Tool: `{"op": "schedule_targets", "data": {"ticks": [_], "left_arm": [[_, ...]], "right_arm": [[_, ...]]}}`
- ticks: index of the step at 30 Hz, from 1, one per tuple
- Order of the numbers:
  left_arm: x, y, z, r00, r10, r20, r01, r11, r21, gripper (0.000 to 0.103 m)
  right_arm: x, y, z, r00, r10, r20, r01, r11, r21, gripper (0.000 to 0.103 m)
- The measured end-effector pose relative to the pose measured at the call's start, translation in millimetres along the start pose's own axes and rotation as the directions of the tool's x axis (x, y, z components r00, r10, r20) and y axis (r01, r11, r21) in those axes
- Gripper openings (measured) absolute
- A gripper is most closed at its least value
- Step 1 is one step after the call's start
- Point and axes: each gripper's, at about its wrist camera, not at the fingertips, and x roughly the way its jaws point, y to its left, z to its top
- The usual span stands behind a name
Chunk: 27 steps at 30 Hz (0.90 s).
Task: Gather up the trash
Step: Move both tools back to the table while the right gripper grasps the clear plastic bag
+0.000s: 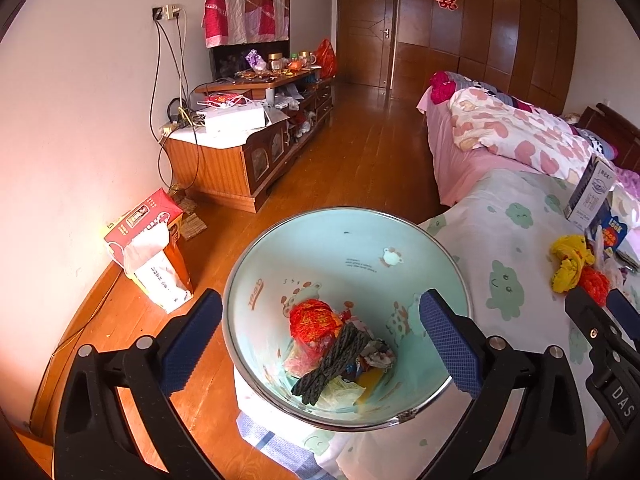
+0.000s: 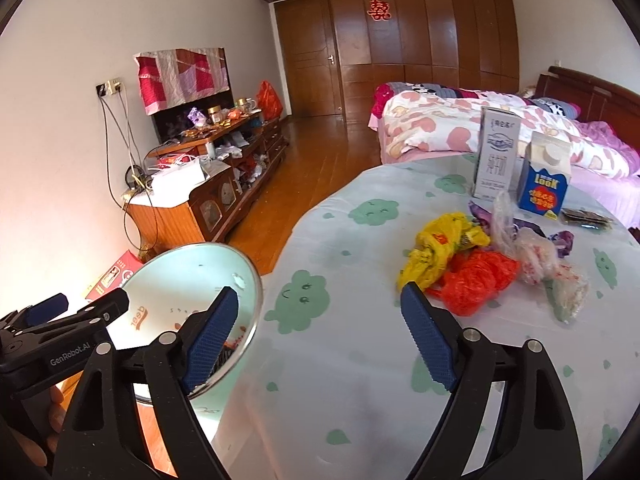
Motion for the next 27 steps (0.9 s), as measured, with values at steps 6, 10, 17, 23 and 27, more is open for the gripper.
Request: {"op": "schedule_targets", "data": {"ticks": [6,10,17,23,27], "left_arm": [[-5,-16,-9,1.000,-0.021,0.000,0.021,0.999,0.036,0.097],[-7,-29,-18,0.999,-0.041,-0.014,0.042,0.997,0.066,0.097],[-4,-56,-33,0.995,-0.080,-0.062,0.087,0.989,0.117,0.097],[-6,-80,-39,0.990,-0.118,-0.079,0.129,0.978,0.166,0.097],[-6,-96,-44,0.988,-0.125,-0.089,0.141,0.969,0.204,0.097]], "right_arm": [[-5,-22,-3,0.999,-0.053,-0.015,0.053,0.998,0.040,0.087],[-12,-41,-6,0.996,-0.087,-0.021,0.089,0.994,0.065,0.087],[-27,-100,-19,0.987,-0.156,-0.041,0.161,0.976,0.145,0.087],[-37,-150,-25,0.973,-0.221,-0.068,0.231,0.952,0.201,0.087],[-40,-179,-24,0.967,-0.239,-0.086,0.253,0.936,0.244,0.087]]}}
